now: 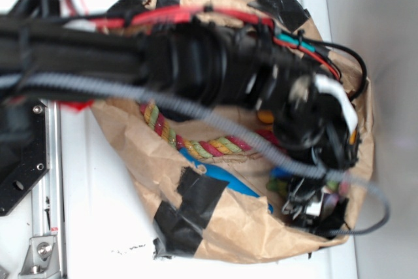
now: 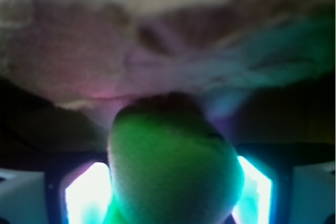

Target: Grab the green animal.

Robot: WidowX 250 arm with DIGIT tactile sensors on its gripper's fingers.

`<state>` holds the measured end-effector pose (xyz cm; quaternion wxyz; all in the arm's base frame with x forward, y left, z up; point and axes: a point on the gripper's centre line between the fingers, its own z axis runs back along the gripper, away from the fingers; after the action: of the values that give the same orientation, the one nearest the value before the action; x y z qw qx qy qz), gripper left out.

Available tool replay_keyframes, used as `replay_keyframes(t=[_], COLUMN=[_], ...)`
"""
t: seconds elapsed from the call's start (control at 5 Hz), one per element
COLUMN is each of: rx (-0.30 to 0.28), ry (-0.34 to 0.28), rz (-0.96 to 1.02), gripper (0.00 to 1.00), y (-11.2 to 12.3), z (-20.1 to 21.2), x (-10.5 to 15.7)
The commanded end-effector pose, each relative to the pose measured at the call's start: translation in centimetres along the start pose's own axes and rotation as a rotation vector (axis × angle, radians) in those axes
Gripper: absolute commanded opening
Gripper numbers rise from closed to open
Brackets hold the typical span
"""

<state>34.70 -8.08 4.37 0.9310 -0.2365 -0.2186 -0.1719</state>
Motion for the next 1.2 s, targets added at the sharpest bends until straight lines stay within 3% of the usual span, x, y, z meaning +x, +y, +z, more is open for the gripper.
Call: replay_keyframes(t=[0.0,0.2,0.4,0.6,0.8,1.0], rx=[0.123,0.170,0.288,0.276,0.456,0.524], ry=[0.084,0.065,0.071,0.276,0.246,0.287], rz=[-0.139,-0.155,-0.181,-0.070,0.087,0.293], gripper=[0.00,0.00,0.00,0.00,0.00,0.00], y=[-3.7,-3.8,-4.4,-5.1,-5.6,-5.7], z=[-1.6,0.7,6.1,12.7,18.5,20.7], x=[-0.5,-0.2,0.1,-0.4,0.0,0.0])
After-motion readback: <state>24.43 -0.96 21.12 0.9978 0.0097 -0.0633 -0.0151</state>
